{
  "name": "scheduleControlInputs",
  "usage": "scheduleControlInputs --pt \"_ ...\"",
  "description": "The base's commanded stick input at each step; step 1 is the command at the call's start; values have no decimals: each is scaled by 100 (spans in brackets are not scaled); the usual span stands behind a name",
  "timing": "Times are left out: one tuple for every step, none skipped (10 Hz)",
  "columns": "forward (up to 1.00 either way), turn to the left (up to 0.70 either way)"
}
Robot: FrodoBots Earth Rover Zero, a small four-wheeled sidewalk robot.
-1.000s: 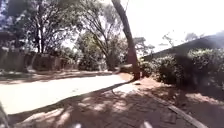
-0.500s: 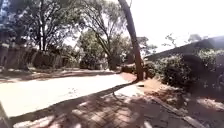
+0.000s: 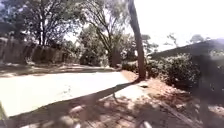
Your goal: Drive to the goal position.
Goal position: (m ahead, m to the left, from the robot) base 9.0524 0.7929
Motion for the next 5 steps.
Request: scheduleControlInputs --pt "70 0" --pt "70 0" --pt "70 0" --pt "70 0" --pt "70 0"
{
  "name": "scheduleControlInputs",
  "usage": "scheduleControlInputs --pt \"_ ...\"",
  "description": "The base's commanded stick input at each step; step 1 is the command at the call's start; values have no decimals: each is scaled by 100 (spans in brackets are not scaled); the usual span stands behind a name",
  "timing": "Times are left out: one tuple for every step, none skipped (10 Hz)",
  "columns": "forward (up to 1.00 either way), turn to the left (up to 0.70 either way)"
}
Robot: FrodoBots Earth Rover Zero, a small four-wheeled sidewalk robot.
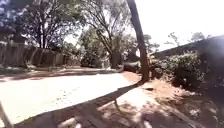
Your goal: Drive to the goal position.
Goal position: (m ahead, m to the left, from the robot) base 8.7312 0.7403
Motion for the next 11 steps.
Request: scheduleControlInputs --pt "70 0" --pt "70 0" --pt "70 0" --pt "70 0" --pt "70 0" --pt "70 0" --pt "70 0" --pt "70 0" --pt "70 0" --pt "70 0" --pt "70 0"
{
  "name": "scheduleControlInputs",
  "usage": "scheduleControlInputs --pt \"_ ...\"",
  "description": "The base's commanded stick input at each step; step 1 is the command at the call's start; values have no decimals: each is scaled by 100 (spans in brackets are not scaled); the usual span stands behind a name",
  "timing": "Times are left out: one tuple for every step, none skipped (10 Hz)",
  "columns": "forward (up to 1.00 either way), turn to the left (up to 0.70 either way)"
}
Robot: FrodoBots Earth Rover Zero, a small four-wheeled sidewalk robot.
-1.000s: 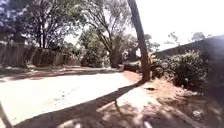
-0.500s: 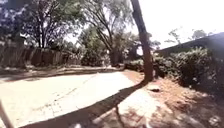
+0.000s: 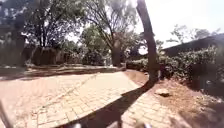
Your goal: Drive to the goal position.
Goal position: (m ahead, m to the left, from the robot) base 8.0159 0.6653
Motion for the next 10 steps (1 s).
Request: scheduleControlInputs --pt "70 0" --pt "70 0" --pt "70 0" --pt "70 0" --pt "70 0" --pt "70 0" --pt "70 0" --pt "70 0" --pt "70 0" --pt "70 0"
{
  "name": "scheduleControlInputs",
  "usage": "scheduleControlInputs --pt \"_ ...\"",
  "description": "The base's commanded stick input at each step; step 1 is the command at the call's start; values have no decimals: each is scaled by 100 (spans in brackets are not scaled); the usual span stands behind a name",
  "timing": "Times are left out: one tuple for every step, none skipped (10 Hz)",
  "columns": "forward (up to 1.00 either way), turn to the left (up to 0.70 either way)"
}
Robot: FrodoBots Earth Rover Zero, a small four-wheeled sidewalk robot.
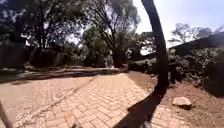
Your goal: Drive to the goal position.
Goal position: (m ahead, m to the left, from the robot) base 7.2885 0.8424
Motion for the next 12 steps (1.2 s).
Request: scheduleControlInputs --pt "70 0" --pt "70 0" --pt "70 0" --pt "70 0" --pt "70 0" --pt "70 0" --pt "70 0" --pt "70 0" --pt "70 0" --pt "70 0" --pt "70 0" --pt "70 0"
